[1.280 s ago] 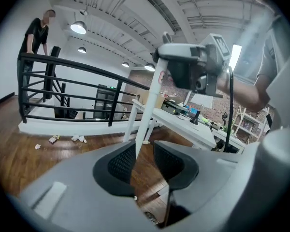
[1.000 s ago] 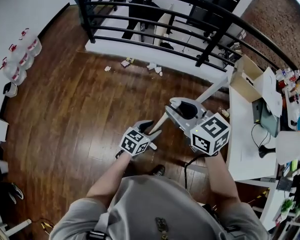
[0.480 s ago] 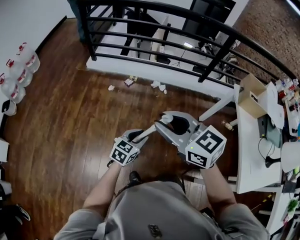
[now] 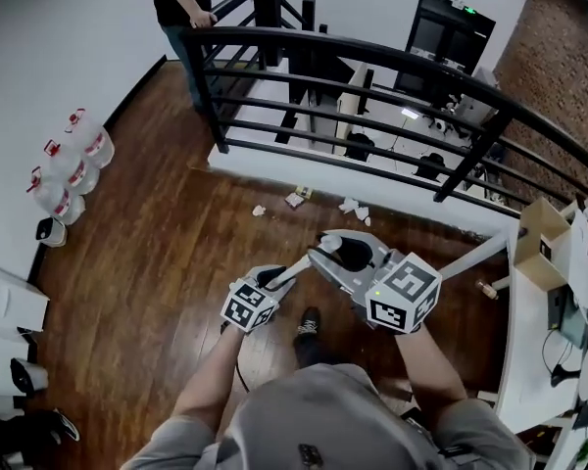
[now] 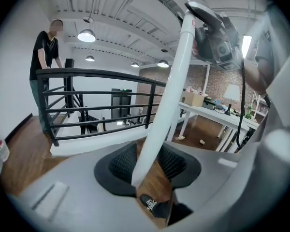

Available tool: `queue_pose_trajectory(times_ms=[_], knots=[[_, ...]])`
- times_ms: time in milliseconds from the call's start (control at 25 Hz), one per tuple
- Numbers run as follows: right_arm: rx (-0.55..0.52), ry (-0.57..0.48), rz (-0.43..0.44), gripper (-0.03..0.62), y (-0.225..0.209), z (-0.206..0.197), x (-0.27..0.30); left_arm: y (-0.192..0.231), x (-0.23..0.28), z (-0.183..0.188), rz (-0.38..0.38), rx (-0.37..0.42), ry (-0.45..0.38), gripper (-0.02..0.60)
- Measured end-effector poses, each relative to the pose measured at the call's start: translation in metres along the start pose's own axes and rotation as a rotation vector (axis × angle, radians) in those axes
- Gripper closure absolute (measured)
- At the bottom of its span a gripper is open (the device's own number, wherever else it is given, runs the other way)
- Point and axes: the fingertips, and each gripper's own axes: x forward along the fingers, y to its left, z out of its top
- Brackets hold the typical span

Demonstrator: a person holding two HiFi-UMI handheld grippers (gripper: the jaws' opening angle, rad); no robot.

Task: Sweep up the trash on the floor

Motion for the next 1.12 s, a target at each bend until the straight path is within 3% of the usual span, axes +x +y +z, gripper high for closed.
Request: queue_pose_trajectory(times_ms=[280,520,840,1120], knots=[[-0.081,-0.023,0.092,0.494,-0.073,0.053,0.069,0.095,0.036,0.068,0.043,0.002,-0.012,0.456],[-0.115,-0.024,0.093,0.494,-0.131,0.080,0.115,0.163,0.064,0.108,0.040,0.021,-0.011,0.454],[-0.057,0.021,-0.015,0.494,-0.233,0.072,0.182,0.268,0.123,0.124,0.005,0.048,0.036,0.451],[0.074,0.086,-0.155,0.494,-0.328,0.050,0.270,0.374,0.175,0.117,-0.149,0.101,0.141,0.451]])
